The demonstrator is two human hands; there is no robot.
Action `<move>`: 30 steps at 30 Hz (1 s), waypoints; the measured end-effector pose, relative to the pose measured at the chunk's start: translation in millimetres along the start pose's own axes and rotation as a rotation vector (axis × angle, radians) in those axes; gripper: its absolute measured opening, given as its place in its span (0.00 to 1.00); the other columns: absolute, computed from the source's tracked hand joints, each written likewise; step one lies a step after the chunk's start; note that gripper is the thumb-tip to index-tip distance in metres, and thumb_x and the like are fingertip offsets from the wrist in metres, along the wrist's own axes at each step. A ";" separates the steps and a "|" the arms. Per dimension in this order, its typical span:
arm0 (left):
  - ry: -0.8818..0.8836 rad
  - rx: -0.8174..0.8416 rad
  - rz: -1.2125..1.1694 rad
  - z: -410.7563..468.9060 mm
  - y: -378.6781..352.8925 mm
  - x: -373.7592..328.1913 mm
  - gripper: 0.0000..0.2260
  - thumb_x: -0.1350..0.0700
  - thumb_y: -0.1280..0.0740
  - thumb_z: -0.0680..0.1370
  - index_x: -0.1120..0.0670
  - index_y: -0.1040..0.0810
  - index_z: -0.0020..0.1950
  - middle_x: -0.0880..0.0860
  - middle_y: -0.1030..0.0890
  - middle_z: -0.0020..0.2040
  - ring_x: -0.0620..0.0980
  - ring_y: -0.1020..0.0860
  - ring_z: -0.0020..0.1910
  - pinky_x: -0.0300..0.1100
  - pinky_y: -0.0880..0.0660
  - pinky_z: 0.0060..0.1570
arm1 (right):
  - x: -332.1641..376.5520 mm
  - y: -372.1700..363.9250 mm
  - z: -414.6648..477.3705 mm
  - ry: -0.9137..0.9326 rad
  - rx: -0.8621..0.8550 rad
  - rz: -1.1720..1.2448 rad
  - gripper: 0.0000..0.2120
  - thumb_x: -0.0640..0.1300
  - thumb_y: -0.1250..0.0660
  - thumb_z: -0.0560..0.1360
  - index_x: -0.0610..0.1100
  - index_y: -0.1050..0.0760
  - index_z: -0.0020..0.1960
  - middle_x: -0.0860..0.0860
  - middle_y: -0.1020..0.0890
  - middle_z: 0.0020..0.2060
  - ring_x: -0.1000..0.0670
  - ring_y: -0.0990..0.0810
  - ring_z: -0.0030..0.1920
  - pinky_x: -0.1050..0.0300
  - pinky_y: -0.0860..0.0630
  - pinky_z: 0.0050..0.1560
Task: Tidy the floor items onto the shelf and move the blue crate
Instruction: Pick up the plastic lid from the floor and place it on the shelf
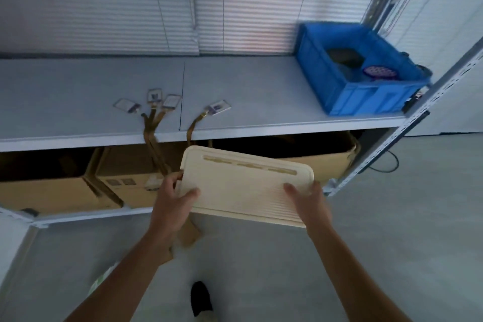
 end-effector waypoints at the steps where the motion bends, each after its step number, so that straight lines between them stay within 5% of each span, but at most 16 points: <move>1: -0.008 -0.006 -0.029 5.9 -3.2 -10.5 0.20 0.56 0.27 0.72 0.49 0.29 0.61 0.51 0.22 0.55 0.54 0.22 0.52 0.51 0.22 0.50 | 12.1 6.8 8.6 0.027 -0.012 -0.006 0.35 0.60 0.31 0.73 0.42 0.36 0.71 0.40 0.23 0.64 0.37 0.24 0.64 0.47 0.30 0.59; 4: -0.057 0.002 -0.040 35.3 -18.6 -42.0 0.20 0.57 0.28 0.72 0.51 0.29 0.62 0.50 0.22 0.52 0.48 0.22 0.46 0.44 0.26 0.40 | 40.9 22.2 37.5 0.048 -0.044 -0.008 0.35 0.61 0.32 0.74 0.43 0.37 0.73 0.39 0.24 0.65 0.35 0.25 0.64 0.44 0.30 0.62; 10: -0.064 0.045 -0.009 113.8 -69.8 -102.8 0.22 0.54 0.29 0.74 0.50 0.31 0.66 0.51 0.24 0.59 0.50 0.25 0.52 0.42 0.28 0.41 | 91.4 45.7 114.5 0.051 -0.129 0.031 0.40 0.66 0.32 0.70 0.44 0.36 0.73 0.43 0.22 0.63 0.38 0.23 0.61 0.42 0.26 0.62; 17: -0.041 0.031 0.032 196.7 -136.8 -152.8 0.23 0.55 0.30 0.75 0.53 0.29 0.69 0.55 0.22 0.63 0.57 0.24 0.60 0.52 0.24 0.56 | 131.1 51.3 225.4 0.003 -0.099 0.006 0.38 0.65 0.33 0.70 0.45 0.36 0.72 0.44 0.21 0.59 0.41 0.21 0.57 0.44 0.24 0.58; 21: 0.012 0.016 0.029 236.8 -174.2 -160.3 0.22 0.58 0.31 0.75 0.56 0.28 0.68 0.54 0.25 0.57 0.60 0.23 0.59 0.48 0.25 0.56 | 149.9 47.6 294.7 0.001 -0.037 -0.086 0.33 0.60 0.31 0.71 0.43 0.34 0.69 0.43 0.21 0.59 0.39 0.23 0.60 0.46 0.27 0.60; 26: 0.086 -0.050 -0.064 274.4 -205.8 -156.5 0.24 0.58 0.30 0.72 0.54 0.27 0.68 0.55 0.21 0.59 0.58 0.22 0.57 0.51 0.22 0.55 | 169.5 35.2 363.6 0.026 0.053 -0.153 0.37 0.60 0.28 0.68 0.43 0.34 0.69 0.43 0.20 0.58 0.38 0.23 0.59 0.48 0.26 0.57; 30: 0.090 -0.055 -0.140 296.2 -220.7 -162.3 0.33 0.55 0.28 0.66 0.51 0.30 0.71 0.59 0.22 0.63 0.60 0.22 0.59 0.55 0.23 0.58 | 189.2 28.7 398.0 0.097 0.063 -0.144 0.39 0.58 0.28 0.65 0.45 0.37 0.71 0.41 0.22 0.60 0.36 0.24 0.60 0.41 0.25 0.61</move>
Point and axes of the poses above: each hand's wrist, its own z-axis towards the middle knuckle, its own y-axis out of the back of the hand, x = y × z, the point moved 8 cm from there along z, towards the middle knuckle
